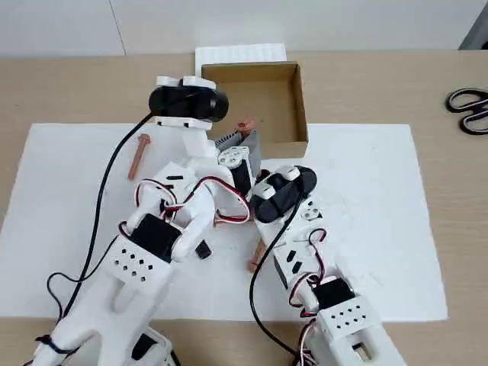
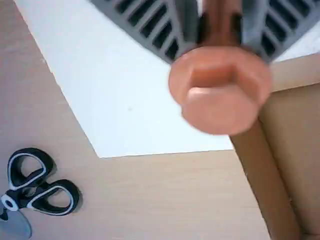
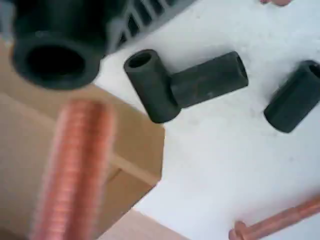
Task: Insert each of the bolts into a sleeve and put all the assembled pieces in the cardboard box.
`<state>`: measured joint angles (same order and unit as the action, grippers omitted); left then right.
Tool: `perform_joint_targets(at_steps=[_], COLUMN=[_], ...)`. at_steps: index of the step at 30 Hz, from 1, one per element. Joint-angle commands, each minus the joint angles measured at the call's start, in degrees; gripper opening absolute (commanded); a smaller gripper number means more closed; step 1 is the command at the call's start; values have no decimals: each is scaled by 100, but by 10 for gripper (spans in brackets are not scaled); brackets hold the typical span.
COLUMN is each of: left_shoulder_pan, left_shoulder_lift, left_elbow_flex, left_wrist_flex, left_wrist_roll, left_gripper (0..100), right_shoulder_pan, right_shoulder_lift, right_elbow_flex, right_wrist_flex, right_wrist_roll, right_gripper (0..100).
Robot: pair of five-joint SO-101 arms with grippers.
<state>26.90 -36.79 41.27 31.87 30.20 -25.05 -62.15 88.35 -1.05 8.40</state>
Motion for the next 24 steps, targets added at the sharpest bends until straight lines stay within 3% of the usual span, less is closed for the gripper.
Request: perform_joint_targets(at_steps=[1,7,24], left_shoulder_pan=[176,475,211], left_shoulder_lift=[-132,-132,-132], left_elbow_flex=[84,198,-593], left_wrist_flex=[-53,-62,-316], left_wrist_roll=[-44,-62,-484], left_gripper=[6,6,6], right_shoulder_pan=[-110,-110,-119], right_shoulder_lift=[-66,-66,-57], right_elbow_flex=[-387,-387,-352], right_wrist_flex=[4,4,13], right_wrist_roll=[-18,-18,-18], right_gripper=[4,4,4])
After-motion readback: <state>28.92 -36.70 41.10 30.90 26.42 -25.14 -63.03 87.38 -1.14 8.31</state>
